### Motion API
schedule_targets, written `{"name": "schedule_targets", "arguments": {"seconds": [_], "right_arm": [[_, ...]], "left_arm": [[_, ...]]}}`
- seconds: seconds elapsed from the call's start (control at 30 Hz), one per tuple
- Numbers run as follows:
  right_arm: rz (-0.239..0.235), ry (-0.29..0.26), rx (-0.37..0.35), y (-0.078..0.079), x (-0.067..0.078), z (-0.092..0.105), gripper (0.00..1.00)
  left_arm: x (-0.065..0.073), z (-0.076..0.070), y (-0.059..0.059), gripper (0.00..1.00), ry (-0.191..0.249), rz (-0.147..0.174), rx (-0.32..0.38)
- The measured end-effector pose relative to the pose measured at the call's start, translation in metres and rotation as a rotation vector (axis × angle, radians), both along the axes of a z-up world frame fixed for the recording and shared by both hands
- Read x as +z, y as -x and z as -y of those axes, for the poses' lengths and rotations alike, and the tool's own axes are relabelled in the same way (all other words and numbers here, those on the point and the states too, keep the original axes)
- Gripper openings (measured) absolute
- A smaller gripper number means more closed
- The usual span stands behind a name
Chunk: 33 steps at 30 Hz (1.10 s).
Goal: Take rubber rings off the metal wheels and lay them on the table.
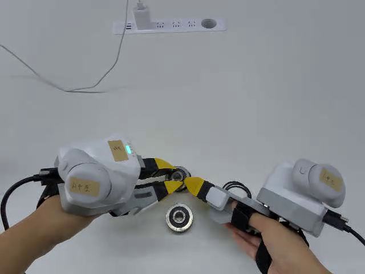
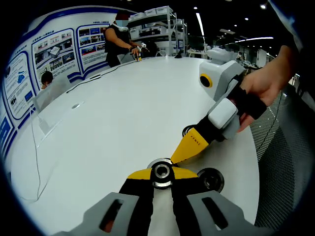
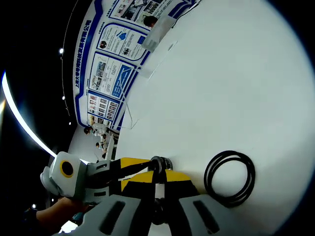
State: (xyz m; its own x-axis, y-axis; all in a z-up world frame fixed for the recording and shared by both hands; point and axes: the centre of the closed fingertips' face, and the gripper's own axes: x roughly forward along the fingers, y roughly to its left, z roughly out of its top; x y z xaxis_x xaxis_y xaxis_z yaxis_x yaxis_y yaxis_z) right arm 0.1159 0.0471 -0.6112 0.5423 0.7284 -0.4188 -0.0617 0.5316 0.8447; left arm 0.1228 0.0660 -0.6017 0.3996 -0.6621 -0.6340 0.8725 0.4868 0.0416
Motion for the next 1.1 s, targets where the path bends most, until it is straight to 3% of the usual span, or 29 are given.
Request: {"name": "schedule_targets", "arguments": {"seconds": [0.63,0.73,1.1], "right_arm": [[-0.02,0.025,-0.016,0.0006,-0.0004,0.0009,0.01],[-0.061,-0.005,-0.041,0.0001,-0.0019,0.0019,0.01],[-0.065,-0.034,-0.028,-0.0007,0.0031,-0.0014,0.0]], "left_arm": [[-0.0006,0.0,0.0,0.13,-0.011,-0.006,0.001],[-0.0008,-0.0002,-0.0003,0.13,-0.012,-0.006,0.003],[-0.0012,-0.0007,-0.0009,0.13,-0.018,-0.008,0.005]]}}
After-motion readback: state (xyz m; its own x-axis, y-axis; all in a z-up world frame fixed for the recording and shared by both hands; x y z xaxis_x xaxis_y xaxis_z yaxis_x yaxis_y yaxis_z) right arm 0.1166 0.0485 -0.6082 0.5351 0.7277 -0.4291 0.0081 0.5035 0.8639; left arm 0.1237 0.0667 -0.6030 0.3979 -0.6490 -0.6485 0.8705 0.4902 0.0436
